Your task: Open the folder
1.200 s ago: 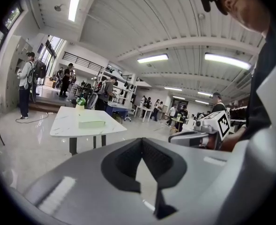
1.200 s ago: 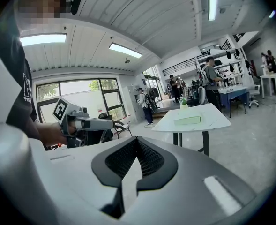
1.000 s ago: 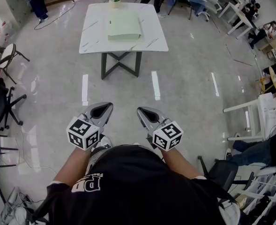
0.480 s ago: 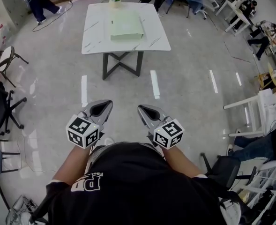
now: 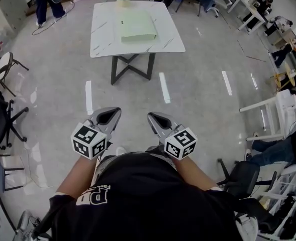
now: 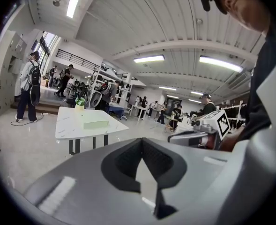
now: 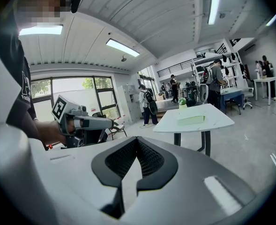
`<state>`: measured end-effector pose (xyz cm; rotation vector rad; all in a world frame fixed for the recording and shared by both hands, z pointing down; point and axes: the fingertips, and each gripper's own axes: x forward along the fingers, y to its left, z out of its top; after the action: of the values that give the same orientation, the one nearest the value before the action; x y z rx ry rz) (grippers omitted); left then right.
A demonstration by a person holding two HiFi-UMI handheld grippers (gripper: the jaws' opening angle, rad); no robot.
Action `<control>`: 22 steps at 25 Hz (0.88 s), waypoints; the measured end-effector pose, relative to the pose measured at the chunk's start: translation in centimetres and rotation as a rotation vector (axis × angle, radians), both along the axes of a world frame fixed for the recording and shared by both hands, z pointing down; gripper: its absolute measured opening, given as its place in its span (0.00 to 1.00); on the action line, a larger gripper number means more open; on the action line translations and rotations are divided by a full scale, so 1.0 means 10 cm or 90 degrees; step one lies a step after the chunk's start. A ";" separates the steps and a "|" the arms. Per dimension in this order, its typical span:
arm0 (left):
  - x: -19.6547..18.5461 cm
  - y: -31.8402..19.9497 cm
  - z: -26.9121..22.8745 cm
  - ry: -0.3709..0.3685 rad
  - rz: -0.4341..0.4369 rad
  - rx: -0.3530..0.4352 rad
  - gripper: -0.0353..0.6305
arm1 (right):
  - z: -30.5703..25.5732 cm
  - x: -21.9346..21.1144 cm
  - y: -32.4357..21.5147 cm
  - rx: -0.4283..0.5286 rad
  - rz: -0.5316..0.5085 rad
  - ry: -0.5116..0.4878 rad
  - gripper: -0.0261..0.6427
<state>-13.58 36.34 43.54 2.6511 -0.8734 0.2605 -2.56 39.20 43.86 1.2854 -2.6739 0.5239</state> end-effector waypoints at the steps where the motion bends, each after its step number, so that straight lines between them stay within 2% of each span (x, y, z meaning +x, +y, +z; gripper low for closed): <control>1: -0.04 0.00 0.01 0.001 0.001 -0.001 0.13 | 0.01 -0.03 0.01 -0.002 0.003 0.000 0.04; 12: -0.23 -0.03 0.09 0.010 0.008 -0.013 0.13 | 0.03 -0.26 -0.03 -0.010 0.008 0.005 0.04; 22: -0.17 -0.19 0.19 0.001 0.008 -0.028 0.13 | 0.09 -0.17 -0.28 -0.017 0.014 -0.006 0.04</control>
<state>-15.27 34.41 45.44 2.6160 -0.8417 0.2774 -4.25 36.39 44.75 1.3097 -2.6541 0.5692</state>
